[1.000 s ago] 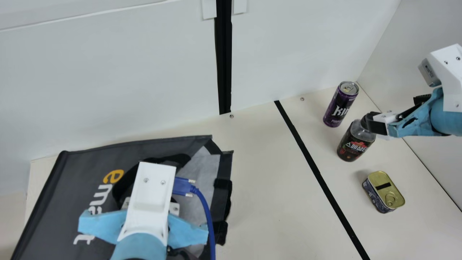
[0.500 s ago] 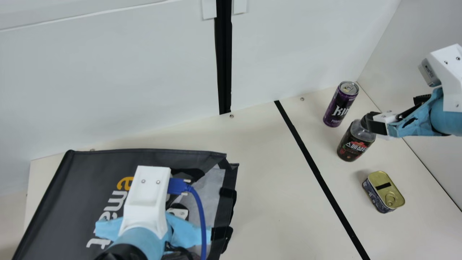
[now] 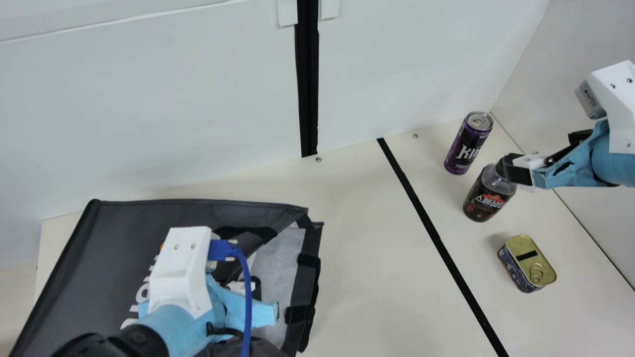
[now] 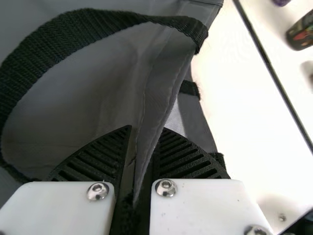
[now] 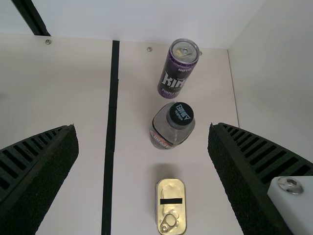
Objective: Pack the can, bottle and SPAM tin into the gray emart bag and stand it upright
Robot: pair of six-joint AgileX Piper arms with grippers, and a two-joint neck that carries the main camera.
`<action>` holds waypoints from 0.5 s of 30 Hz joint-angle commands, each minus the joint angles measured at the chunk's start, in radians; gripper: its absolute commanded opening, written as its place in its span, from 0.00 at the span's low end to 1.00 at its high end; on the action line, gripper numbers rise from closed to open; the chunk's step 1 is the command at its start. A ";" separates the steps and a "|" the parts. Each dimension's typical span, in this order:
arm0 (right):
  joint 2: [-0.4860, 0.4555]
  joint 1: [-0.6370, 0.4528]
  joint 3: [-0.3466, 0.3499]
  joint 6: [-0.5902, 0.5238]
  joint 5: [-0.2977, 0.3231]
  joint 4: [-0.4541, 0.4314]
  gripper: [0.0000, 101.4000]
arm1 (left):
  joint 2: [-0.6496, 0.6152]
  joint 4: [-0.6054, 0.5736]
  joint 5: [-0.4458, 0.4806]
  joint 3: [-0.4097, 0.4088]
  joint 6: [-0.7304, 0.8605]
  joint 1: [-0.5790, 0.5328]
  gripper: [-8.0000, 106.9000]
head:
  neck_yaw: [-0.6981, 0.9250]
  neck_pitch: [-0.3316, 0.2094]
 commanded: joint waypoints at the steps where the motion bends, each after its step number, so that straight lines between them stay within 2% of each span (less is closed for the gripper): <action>1: 0.000 0.000 0.000 0.000 0.000 0.000 0.94 | -0.004 -0.113 -0.024 0.006 0.072 0.027 0.00 | -0.002 -0.021; 10: 0.000 0.000 0.000 0.000 0.000 0.000 0.94 | -0.008 -0.376 -0.032 0.015 0.309 0.137 0.00 | -0.002 -0.021; 15: 0.000 0.000 0.000 0.000 0.000 0.000 0.94 | -0.005 -0.462 -0.006 0.009 0.416 0.194 0.00 | -0.002 -0.021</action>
